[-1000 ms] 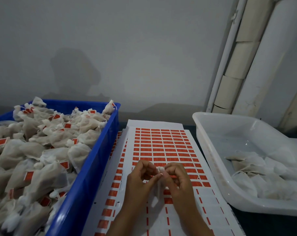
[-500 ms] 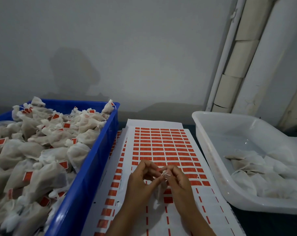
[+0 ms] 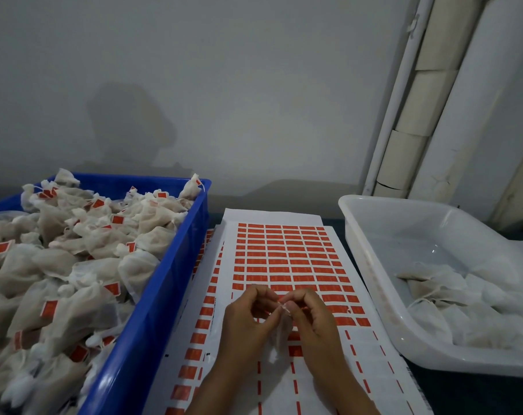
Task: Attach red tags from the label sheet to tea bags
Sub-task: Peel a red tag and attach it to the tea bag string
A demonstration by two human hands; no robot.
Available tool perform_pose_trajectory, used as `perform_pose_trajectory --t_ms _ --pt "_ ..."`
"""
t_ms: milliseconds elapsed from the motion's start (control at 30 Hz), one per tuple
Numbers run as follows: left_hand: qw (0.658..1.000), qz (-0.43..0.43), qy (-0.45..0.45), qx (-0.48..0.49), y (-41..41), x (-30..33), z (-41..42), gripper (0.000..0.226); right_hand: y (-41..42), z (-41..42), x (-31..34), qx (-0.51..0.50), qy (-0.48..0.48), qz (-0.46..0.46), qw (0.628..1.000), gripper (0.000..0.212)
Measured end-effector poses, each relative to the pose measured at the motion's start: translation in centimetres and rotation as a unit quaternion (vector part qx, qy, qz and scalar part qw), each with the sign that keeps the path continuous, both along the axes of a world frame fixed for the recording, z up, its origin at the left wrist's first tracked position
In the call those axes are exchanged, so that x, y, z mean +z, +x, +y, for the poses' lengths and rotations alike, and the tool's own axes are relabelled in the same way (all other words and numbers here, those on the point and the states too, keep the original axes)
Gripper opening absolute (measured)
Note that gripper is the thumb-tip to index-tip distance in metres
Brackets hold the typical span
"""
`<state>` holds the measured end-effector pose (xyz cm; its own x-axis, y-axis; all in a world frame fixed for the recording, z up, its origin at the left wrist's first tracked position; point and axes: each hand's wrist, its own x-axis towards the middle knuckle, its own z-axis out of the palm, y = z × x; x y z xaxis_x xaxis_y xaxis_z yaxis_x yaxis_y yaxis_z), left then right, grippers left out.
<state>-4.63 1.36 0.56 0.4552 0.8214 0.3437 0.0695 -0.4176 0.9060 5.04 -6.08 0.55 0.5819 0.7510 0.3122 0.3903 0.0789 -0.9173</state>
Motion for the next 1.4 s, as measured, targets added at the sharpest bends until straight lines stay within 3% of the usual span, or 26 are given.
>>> perform_pose_trajectory --t_ms 200,600,767,967,1400 --pt "1.0 0.01 0.016 0.02 -0.08 0.02 0.04 0.016 -0.07 -0.12 0.09 0.016 -0.004 -0.037 0.999 0.019" --pt "1.0 0.0 0.007 -0.004 -0.14 0.05 0.15 0.005 0.2 -0.35 0.49 0.004 -0.004 0.023 1.0 0.009" --pt "1.0 0.002 -0.002 -0.005 -0.13 0.11 0.09 0.008 0.33 -0.45 0.77 0.001 -0.007 -0.002 1.0 0.018" --pt "1.0 0.008 -0.016 -0.011 -0.31 0.08 0.01 0.01 0.5 -0.65 0.76 0.016 -0.022 -0.019 0.999 0.012" --pt "0.993 0.087 0.085 0.008 -0.76 0.23 0.44 0.003 0.74 -0.89 0.42 0.022 -0.058 -0.102 0.993 0.009"
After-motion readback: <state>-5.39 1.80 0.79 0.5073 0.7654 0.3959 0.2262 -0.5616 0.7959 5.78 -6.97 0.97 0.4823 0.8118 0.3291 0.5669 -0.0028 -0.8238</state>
